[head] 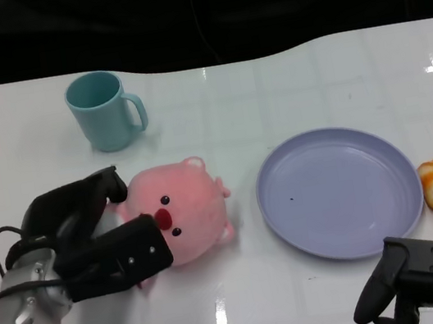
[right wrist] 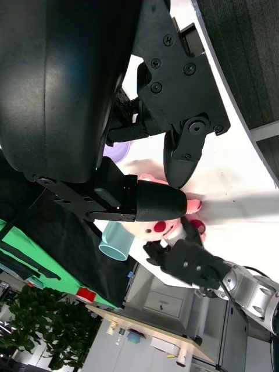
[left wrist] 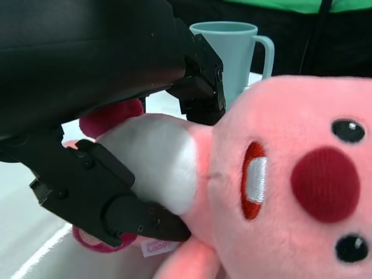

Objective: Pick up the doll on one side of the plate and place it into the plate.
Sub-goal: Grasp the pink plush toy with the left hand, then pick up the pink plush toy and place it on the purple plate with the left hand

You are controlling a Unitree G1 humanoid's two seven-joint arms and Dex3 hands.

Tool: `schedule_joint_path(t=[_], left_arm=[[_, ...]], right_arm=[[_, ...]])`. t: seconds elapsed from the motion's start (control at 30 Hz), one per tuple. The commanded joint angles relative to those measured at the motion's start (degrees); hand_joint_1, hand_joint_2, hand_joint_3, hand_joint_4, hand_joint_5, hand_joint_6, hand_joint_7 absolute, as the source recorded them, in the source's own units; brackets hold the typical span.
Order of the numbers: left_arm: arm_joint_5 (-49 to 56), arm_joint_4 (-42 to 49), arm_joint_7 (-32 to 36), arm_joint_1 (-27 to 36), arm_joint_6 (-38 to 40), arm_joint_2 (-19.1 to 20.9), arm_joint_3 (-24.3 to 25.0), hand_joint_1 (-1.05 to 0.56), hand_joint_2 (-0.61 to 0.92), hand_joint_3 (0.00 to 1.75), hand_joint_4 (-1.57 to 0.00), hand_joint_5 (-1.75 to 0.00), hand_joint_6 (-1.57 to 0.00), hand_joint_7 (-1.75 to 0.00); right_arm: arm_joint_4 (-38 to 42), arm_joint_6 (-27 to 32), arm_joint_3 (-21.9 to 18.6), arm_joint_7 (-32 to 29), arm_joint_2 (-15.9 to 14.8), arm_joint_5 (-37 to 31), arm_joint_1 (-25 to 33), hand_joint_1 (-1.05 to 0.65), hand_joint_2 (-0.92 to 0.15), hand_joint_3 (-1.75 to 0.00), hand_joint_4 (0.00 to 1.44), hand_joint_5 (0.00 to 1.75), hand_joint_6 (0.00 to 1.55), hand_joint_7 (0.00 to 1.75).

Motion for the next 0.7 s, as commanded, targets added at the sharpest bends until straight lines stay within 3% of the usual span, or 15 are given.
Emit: schedule_joint_path(t=[0.03,0.2,0.4,0.6,0.7], left_arm=[[-2.2,-5.3,-2.1,1.3,2.4,-0.2,2.1,-0.18,0.57,1.04,-0.93,-1.75,-0.72,-1.75],[-3.5,-12.6,-4.8,2.8,5.6,-0.9,3.9,-0.17,0.48,1.18,-0.96,-1.75,-0.75,-1.75],[-4.5,-20.5,-7.9,4.5,9.1,-1.8,4.9,-0.15,0.46,1.22,-0.96,-1.75,-0.74,-1.75],[-4.0,-26.5,-10.0,4.1,12.2,-5.4,3.9,-0.19,0.38,1.34,-0.98,-1.75,-0.78,-1.75],[-3.5,-27.7,-11.1,2.6,13.1,-7.2,3.1,-0.21,0.39,1.31,-0.98,-1.75,-0.77,-1.75]], right_arm=[[0.2,-0.1,-0.1,-0.5,0.0,-0.2,-0.3,-0.27,-0.71,-0.76,0.66,1.62,0.58,1.34],[0.9,-0.1,0.2,-0.2,0.1,0.8,-0.7,-0.26,-0.72,-0.76,0.66,1.63,0.58,1.34],[0.2,0.0,0.6,-0.6,0.2,0.3,-0.4,-0.24,-0.71,-0.77,0.65,1.64,0.57,1.34],[-0.1,-0.3,0.6,-0.4,0.0,0.4,-0.2,-0.25,-0.71,-0.77,0.65,1.64,0.57,1.34],[0.0,-0.6,0.8,-0.5,0.0,0.1,-0.3,-0.24,-0.71,-0.77,0.65,1.64,0.57,1.35]])
